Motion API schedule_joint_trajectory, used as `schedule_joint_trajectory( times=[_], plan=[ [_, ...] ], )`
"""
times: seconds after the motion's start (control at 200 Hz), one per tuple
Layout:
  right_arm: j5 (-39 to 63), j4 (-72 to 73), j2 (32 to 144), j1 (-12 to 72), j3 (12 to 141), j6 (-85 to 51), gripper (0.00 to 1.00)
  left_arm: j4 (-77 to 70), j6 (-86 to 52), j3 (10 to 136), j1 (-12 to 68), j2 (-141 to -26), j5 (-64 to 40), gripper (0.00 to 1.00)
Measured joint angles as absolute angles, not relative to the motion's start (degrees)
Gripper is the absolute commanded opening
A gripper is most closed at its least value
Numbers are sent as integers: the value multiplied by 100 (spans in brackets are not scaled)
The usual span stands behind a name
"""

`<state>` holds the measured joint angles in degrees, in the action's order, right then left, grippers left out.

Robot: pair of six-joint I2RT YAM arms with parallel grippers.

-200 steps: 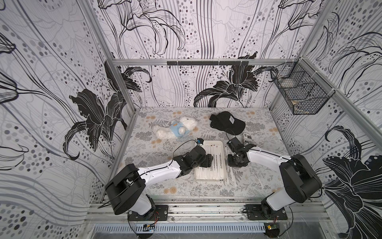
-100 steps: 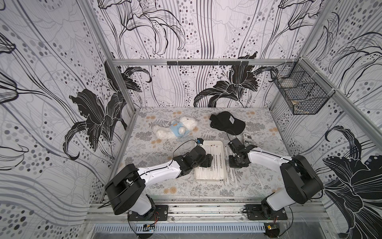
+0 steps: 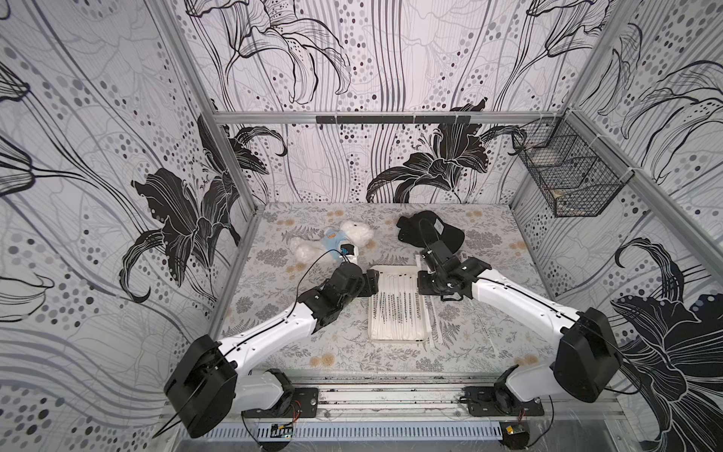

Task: Put the straws into the storage box
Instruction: Pick up the straw from the center of the board, then place the straw in the storage box.

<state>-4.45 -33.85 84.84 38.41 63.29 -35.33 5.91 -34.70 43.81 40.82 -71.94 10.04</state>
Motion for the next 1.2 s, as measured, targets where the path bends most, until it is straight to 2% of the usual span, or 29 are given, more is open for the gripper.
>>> schedule_joint_trajectory(
  times=[0.3, 0.766, 0.961, 1.202],
  plan=[
    [-449, -2755, 9354, 3997, 6228, -4158, 9, 707, -3483, 4097, 4075, -7159, 943, 73],
    [-635, -2558, 9769, 3997, 5975, -4263, 9, 694, -3483, 4018, 4075, -7159, 895, 73],
    [-644, -2565, 9835, 3994, 5975, -4261, 19, 661, -3487, 4012, 4075, -7159, 878, 73],
    [-648, -2751, 9786, 3994, 6066, -4211, 23, 657, -3485, 4012, 4075, -7159, 880, 73]
  ],
)
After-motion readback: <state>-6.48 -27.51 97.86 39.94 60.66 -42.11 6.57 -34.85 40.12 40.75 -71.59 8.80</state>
